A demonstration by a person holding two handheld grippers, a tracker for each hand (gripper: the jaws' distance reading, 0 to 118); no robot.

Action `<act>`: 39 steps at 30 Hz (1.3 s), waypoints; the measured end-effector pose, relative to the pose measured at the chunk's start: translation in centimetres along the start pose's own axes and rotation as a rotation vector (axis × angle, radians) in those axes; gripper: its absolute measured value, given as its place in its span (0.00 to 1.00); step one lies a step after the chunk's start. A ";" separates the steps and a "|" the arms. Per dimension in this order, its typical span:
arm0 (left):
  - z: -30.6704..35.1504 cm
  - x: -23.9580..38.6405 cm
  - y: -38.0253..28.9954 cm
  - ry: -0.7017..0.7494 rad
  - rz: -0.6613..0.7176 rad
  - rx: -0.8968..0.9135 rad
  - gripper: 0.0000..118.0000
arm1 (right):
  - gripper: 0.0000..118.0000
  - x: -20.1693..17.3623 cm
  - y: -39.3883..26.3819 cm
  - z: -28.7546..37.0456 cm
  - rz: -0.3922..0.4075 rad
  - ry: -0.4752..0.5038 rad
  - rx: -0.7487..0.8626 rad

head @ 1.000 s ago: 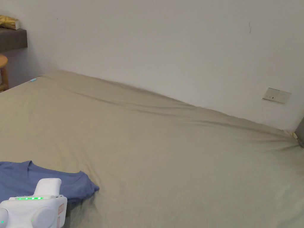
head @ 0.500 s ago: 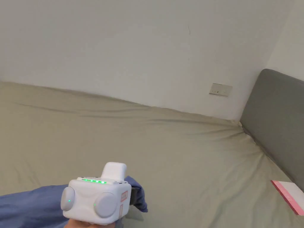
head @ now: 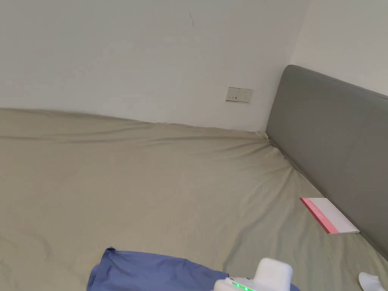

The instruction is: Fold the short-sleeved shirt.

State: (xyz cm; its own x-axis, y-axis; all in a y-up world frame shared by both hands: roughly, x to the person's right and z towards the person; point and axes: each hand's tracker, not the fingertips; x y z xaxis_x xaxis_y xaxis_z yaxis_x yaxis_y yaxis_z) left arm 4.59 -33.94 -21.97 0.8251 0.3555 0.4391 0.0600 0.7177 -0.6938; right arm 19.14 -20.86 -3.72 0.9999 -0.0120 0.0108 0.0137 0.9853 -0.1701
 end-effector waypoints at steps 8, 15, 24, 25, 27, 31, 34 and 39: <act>-0.3 -4.9 -3.6 0.018 0.072 -0.120 0.95 | 0.04 -0.3 -0.9 -0.4 -0.015 0.003 -0.038; 9.1 -10.1 -1.4 0.179 0.053 0.037 0.94 | 0.04 -3.9 -0.4 -0.1 0.016 0.084 -0.025; 29.9 -16.9 -3.6 0.539 0.084 0.243 0.94 | 0.04 -10.3 0.7 0.3 0.038 0.251 0.034; 32.2 -17.2 -4.3 0.565 0.104 0.261 0.94 | 0.04 -11.1 0.8 0.5 0.034 0.272 0.039; 36.0 -17.2 -5.9 0.608 0.129 0.288 0.94 | 0.04 -12.0 0.5 0.8 0.022 0.311 0.046; 41.0 -16.4 -9.6 0.676 0.204 0.350 0.84 | 0.04 -14.6 0.4 2.1 0.000 0.374 0.050; 43.1 -15.7 -12.3 0.747 0.312 0.442 0.26 | 0.04 -16.1 -0.1 2.5 0.020 0.398 0.044; 43.9 -16.0 -14.0 0.770 0.332 0.476 0.05 | 0.04 -17.2 -0.2 3.4 0.055 0.436 0.051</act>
State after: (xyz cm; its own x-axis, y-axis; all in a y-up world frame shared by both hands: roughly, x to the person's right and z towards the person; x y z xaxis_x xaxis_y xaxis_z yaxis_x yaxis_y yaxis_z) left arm -34.06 -23.38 5.75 0.9114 0.2159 -0.3504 -0.3376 0.8791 -0.3365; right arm 1.94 -20.29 -0.56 0.9094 -0.0192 -0.4155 -0.0294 0.9935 -0.1102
